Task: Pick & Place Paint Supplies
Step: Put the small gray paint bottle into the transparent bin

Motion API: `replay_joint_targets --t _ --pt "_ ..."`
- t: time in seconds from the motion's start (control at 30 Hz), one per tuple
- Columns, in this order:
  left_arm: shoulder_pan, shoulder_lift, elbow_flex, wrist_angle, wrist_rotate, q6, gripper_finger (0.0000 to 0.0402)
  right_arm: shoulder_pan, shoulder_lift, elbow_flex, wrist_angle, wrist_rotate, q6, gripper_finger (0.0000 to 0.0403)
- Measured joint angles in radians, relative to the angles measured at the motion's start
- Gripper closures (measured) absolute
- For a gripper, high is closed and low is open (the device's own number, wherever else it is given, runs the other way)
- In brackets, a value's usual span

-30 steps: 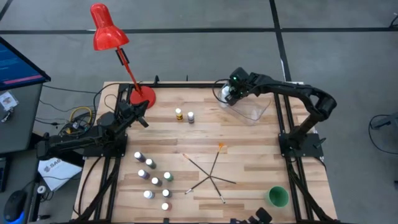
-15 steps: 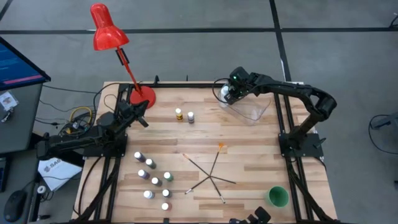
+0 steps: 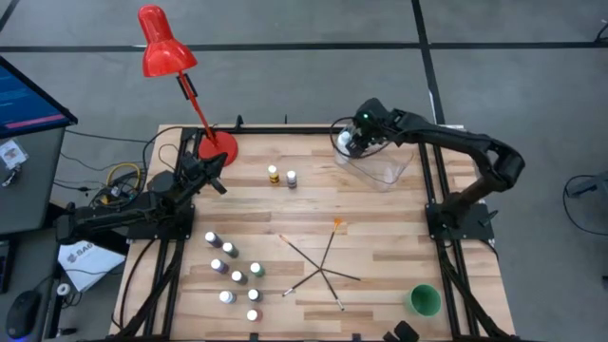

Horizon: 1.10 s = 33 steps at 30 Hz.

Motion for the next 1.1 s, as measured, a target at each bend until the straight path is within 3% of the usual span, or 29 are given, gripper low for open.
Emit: replay_joint_targets --t 0.2,0.37,0.67,0.87,1.1 --pt "0.000 0.000 0.000 0.001 0.000 0.000 0.0394 0.077 -0.114 0.001 0.023 -0.003 0.051 0.0194" --pt "0.000 0.000 0.000 0.001 0.000 0.000 0.0394 0.212 -0.111 0.001 0.146 -0.008 0.051 0.0169" --pt "0.000 0.000 0.000 0.001 0.000 0.000 0.0394 0.385 0.095 0.003 0.470 -0.010 0.024 0.0152" --pt "0.000 0.000 0.000 0.005 0.000 0.000 0.0394 0.407 0.281 0.111 0.484 -0.010 -0.009 0.0152" --pt "0.000 0.000 0.000 0.006 0.000 0.000 0.0394 0.408 0.434 0.283 0.383 -0.013 -0.032 0.0152"
